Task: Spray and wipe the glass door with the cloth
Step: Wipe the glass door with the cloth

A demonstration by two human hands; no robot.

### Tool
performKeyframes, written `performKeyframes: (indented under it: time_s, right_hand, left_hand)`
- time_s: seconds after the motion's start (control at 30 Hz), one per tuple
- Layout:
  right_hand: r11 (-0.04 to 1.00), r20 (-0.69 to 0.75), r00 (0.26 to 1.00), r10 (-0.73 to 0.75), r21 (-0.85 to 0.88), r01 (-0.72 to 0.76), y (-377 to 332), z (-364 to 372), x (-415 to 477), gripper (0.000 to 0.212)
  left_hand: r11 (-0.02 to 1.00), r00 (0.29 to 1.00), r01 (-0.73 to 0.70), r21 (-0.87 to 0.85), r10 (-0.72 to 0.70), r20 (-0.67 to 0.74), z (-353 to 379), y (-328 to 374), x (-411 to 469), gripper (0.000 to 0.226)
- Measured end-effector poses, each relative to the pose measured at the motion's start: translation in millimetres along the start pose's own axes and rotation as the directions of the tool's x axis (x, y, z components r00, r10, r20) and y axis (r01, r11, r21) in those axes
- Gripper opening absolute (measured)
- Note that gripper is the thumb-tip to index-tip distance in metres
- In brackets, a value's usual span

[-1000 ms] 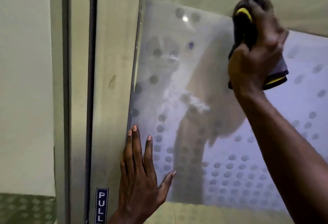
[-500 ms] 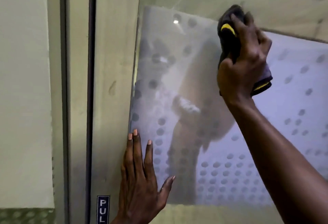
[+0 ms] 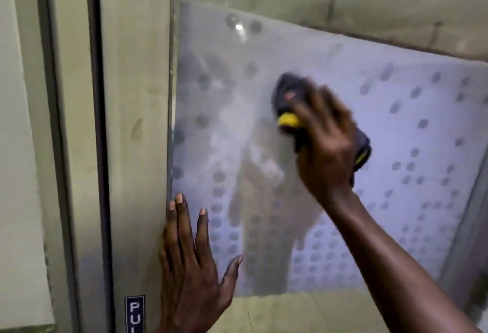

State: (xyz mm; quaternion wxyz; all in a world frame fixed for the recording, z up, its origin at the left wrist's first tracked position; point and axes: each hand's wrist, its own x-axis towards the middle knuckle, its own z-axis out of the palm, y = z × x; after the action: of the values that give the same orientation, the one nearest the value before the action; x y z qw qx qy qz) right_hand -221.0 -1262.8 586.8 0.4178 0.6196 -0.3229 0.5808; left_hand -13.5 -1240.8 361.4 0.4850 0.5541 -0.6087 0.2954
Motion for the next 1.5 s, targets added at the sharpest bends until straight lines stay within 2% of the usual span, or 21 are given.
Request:
performKeyframes:
  time_s: [0.1,0.17,0.2,0.27,0.33,0.4,0.5,0.6,0.7,0.77,0.83,0.9,0.93,0.97,1.03,1.1,1.2,1.27,1.33,1.4,1.5]
  right_hand:
    - [0.836,-0.206,0.812,0.547,0.193,-0.514,4,5,35,0.068]
    - [0.821,-0.243,0.785,0.570,0.215,-0.529,-15,15,39,0.067]
    - [0.891,-0.199,0.872,0.447,0.190,-0.413,-25,20,31,0.067]
    - [0.988,0.024,0.998,-0.055,0.145,0.051,-38,24,-4,0.058]
    - [0.862,0.252,0.829,-0.499,0.244,0.444,-32,20,-39,0.051]
    - [0.800,0.315,0.735,-0.600,0.266,0.538,-12,12,-57,0.049]
    - [0.932,0.161,0.918,-0.362,0.044,0.360,31,-2,-44,0.056]
    - [0.995,-0.105,0.991,0.085,-0.042,-0.090,73,-16,-15,0.059]
    - [0.790,-0.278,0.742,0.610,0.136,-0.598,83,-20,6,0.077]
    - [0.704,-0.311,0.634,0.708,0.230,-0.672,73,-13,18,0.079]
    - [0.809,-0.270,0.766,0.584,0.268,-0.522,55,-3,17,0.069]
    - [0.968,-0.089,0.980,0.177,0.195,-0.157,33,4,-7,0.060]
    - [0.985,0.042,0.993,-0.107,0.140,0.100,25,4,-25,0.056]
    - [0.935,0.160,0.923,-0.349,0.133,0.330,26,2,-42,0.052]
    - [0.840,0.276,0.795,-0.540,0.122,0.528,47,-6,-63,0.049]
    - [0.899,0.197,0.883,-0.425,-0.018,0.437,76,-19,-66,0.050]
    - [0.975,-0.084,0.996,-0.040,-0.223,0.020,123,-40,-61,0.043]
    - [0.930,-0.251,0.922,0.295,-0.147,-0.337,140,-45,-59,0.059]
    - [0.775,-0.324,0.722,0.612,0.062,-0.629,132,-41,-57,0.072]
    - [0.744,-0.315,0.687,0.655,0.110,-0.659,109,-32,-64,0.073]
    - [0.982,-0.007,0.982,0.188,-0.004,-0.188,72,-23,-109,0.074]
  left_hand:
    - [1.000,1.000,-0.017,-0.025,0.018,0.004,2,11,3,0.123]
    - [0.997,0.997,-0.073,-0.034,0.073,-0.003,5,21,5,0.122]
    - [0.996,0.996,-0.088,-0.032,0.088,-0.002,7,25,5,0.122]
    - [0.997,0.997,-0.074,-0.020,0.075,0.011,11,32,5,0.124]
    - [0.999,0.999,-0.042,0.001,0.042,0.011,13,37,4,0.126]
    - [0.999,0.999,-0.038,0.022,0.038,0.016,14,36,4,0.126]
    - [0.997,0.997,-0.077,0.026,0.077,0.000,14,33,4,0.123]
    - [0.997,0.999,-0.053,0.055,0.052,0.016,9,43,5,0.116]
    - [1.000,1.000,-0.014,0.028,0.014,0.006,6,61,4,0.114]
    - [0.998,0.998,-0.055,-0.005,0.055,0.016,7,73,2,0.113]
    - [0.996,0.995,-0.089,-0.031,0.091,0.047,10,82,0,0.114]
    - [0.996,0.993,-0.079,-0.029,0.081,0.082,13,85,0,0.116]
    - [0.997,0.993,-0.072,-0.024,0.074,0.094,14,86,0,0.116]
    - [0.997,0.993,-0.069,-0.021,0.070,0.100,15,87,0,0.117]
    - [0.997,0.992,-0.072,-0.017,0.073,0.102,17,86,0,0.118]
    - [0.996,0.992,-0.082,-0.023,0.084,0.092,19,85,-1,0.120]
    - [0.997,0.993,-0.081,-0.013,0.082,0.084,21,84,-1,0.122]
    - [0.997,0.993,-0.075,-0.006,0.075,0.089,21,87,-3,0.123]
    - [0.997,0.991,-0.077,-0.015,0.078,0.107,23,94,-5,0.123]
    - [0.997,0.989,-0.078,-0.024,0.080,0.121,26,102,-7,0.120]
    - [0.998,0.992,-0.061,-0.036,0.064,0.111,29,111,-8,0.114]
